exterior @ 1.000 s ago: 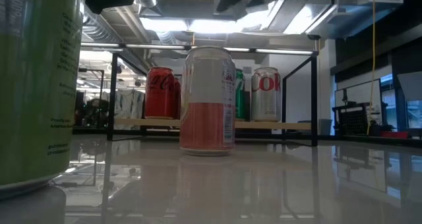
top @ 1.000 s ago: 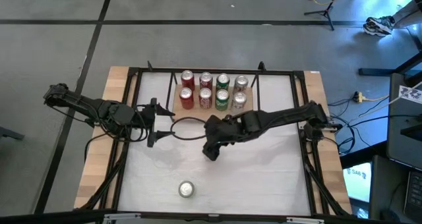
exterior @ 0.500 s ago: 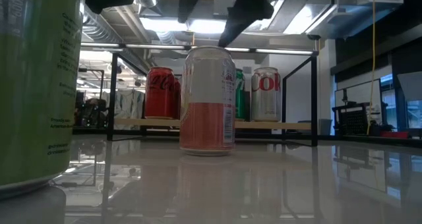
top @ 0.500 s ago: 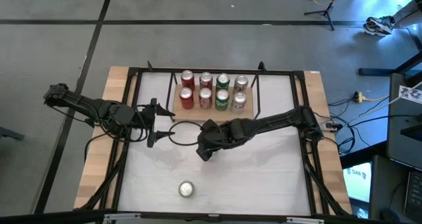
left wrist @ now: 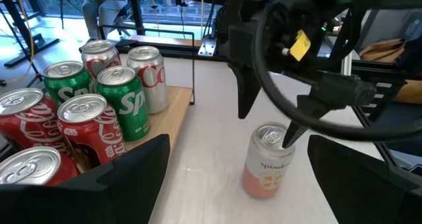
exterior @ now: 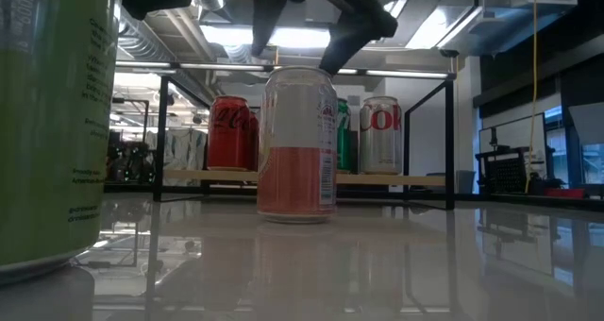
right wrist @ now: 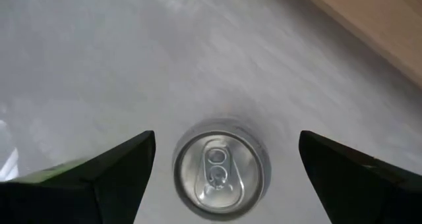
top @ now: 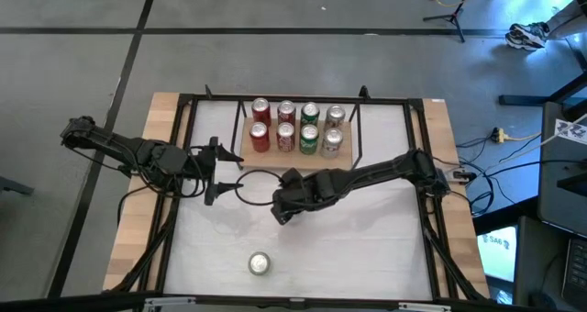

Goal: Place canned beverage on shelf
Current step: Put the pink soda can on the shelf

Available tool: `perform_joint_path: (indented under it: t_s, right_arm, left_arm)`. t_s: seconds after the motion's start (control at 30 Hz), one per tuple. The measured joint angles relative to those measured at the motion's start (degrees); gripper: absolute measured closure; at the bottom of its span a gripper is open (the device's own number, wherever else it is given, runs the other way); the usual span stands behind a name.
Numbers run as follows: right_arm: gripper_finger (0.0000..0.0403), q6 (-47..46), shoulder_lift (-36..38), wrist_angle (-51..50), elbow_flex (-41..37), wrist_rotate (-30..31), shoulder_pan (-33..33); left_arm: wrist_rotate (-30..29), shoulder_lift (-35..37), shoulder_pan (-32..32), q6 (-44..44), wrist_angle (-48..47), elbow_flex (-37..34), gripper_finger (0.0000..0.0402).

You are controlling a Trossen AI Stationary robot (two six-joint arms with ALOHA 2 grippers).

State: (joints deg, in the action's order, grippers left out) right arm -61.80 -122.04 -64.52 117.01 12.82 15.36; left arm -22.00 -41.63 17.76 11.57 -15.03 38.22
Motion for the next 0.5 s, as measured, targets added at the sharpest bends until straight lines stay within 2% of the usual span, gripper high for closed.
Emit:
perform_joint_path:
  t_s: [0.5]
  right_arm:
    - [0.0036, -2.91, -2.71, 0.75, -0.04, 1.22, 1.29]
  left_arm:
    - [-0.02, 0.02, 0.00, -0.02, -0.15, 0.00, 0.0051]
